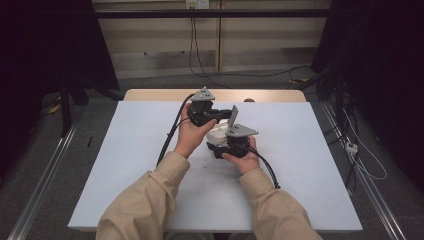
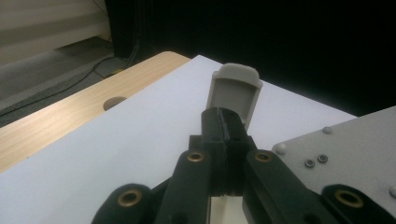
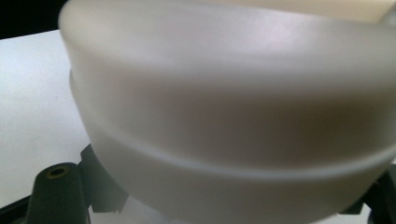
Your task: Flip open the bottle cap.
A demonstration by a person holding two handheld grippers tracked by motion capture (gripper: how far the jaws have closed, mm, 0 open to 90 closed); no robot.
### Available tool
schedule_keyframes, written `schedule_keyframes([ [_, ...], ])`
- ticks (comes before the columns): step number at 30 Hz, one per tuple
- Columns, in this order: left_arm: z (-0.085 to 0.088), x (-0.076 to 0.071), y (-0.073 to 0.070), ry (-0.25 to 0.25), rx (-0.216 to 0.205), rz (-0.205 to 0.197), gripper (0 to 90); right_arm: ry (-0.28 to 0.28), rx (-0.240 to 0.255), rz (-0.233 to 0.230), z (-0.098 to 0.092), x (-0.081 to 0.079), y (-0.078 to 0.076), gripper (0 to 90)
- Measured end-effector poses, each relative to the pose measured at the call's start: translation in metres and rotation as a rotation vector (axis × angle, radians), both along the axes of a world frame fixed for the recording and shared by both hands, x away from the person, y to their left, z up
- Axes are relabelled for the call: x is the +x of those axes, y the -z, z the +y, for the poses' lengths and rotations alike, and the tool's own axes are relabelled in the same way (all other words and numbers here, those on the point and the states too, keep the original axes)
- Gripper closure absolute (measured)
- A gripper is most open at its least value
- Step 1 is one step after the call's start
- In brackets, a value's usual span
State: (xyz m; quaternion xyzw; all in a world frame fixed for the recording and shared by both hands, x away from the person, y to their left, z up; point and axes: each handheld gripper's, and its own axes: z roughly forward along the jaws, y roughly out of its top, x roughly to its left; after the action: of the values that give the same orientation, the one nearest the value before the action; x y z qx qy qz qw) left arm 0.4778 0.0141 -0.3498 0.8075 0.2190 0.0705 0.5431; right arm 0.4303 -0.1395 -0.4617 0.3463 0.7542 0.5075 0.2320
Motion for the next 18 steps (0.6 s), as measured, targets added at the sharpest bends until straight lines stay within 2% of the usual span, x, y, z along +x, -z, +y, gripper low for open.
schedule_keyframes([
  [2,-0.0011,-0.0005,0.0008,-0.003,-0.006,0.012,90.0,0.0,0.0,0.001,0.0,-0.0001,0.0,18.1],
  [18,-0.0045,0.0014,0.0022,0.006,0.005,0.004,90.0,0.0,-0.002,0.0,0.0001,0.0,0.0,18.1],
])
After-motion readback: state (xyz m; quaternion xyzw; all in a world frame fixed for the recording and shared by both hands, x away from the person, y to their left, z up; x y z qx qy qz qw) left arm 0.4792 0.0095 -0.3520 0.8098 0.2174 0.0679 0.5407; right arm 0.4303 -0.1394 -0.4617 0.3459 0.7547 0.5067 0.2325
